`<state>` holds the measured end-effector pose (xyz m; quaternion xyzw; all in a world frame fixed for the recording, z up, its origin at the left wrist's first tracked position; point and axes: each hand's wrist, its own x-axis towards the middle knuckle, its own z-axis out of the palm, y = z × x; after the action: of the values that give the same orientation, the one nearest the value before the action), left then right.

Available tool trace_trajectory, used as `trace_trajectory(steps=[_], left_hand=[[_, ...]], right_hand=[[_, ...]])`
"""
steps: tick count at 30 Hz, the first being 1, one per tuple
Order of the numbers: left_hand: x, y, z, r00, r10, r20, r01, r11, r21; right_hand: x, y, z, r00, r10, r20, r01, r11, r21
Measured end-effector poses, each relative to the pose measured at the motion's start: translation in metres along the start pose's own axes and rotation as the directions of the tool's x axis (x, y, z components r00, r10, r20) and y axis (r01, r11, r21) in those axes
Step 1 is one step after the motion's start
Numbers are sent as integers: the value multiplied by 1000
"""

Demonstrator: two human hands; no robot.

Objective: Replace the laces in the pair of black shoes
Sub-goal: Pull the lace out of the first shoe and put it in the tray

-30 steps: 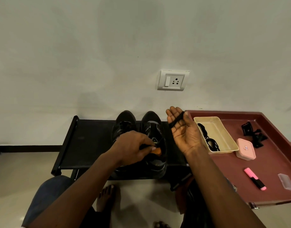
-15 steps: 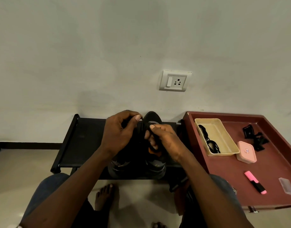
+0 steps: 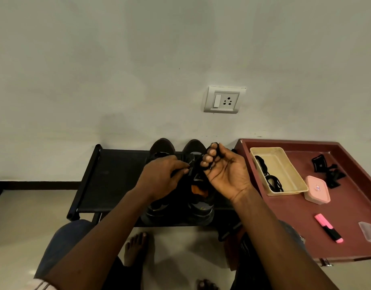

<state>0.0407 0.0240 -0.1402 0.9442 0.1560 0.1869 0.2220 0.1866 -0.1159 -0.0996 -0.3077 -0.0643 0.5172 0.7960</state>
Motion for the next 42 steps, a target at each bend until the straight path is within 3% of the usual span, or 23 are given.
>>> trace_trajectory(steps=[6, 8, 10, 13, 18, 23, 28, 34, 37, 42], left_hand=[[-2, 22, 2, 977, 143, 158, -150, 988, 36], [-3, 27, -1, 969, 176, 175, -181, 983, 16], [-3, 32, -4, 965, 204, 162, -205, 979, -12], [-4, 37, -8, 973, 229, 18, -227, 972, -65], [-1, 28, -17, 936, 213, -279, -242, 968, -71], [2, 17, -17, 940, 24, -341, -147, 929, -339], [4, 16, -5, 974, -174, -148, 13, 689, -725], [0, 36, 10, 947, -305, -98, 74, 504, -860], [1, 42, 14, 942, -319, -102, 77, 504, -860], [3, 40, 18, 921, -341, -188, 67, 615, -786]], right_hand=[[7, -3, -10, 988, -139, -64, 134, 988, -79], [9, -4, -12, 973, -217, -84, 193, 955, -226], [9, -4, -11, 950, -300, -85, 228, 854, -467], [5, 2, -4, 951, -306, -31, 191, 667, -721], [-5, 13, 2, 999, -43, 29, 45, 461, -886], [-2, 19, 3, 999, 43, 11, -14, 533, -846], [2, 22, 0, 998, 39, -56, -68, 641, -765], [2, 21, 0, 995, -45, -85, -21, 761, -649], [1, 21, 0, 991, -65, -116, -27, 756, -654], [-1, 23, 3, 977, -98, -189, -57, 735, -676]])
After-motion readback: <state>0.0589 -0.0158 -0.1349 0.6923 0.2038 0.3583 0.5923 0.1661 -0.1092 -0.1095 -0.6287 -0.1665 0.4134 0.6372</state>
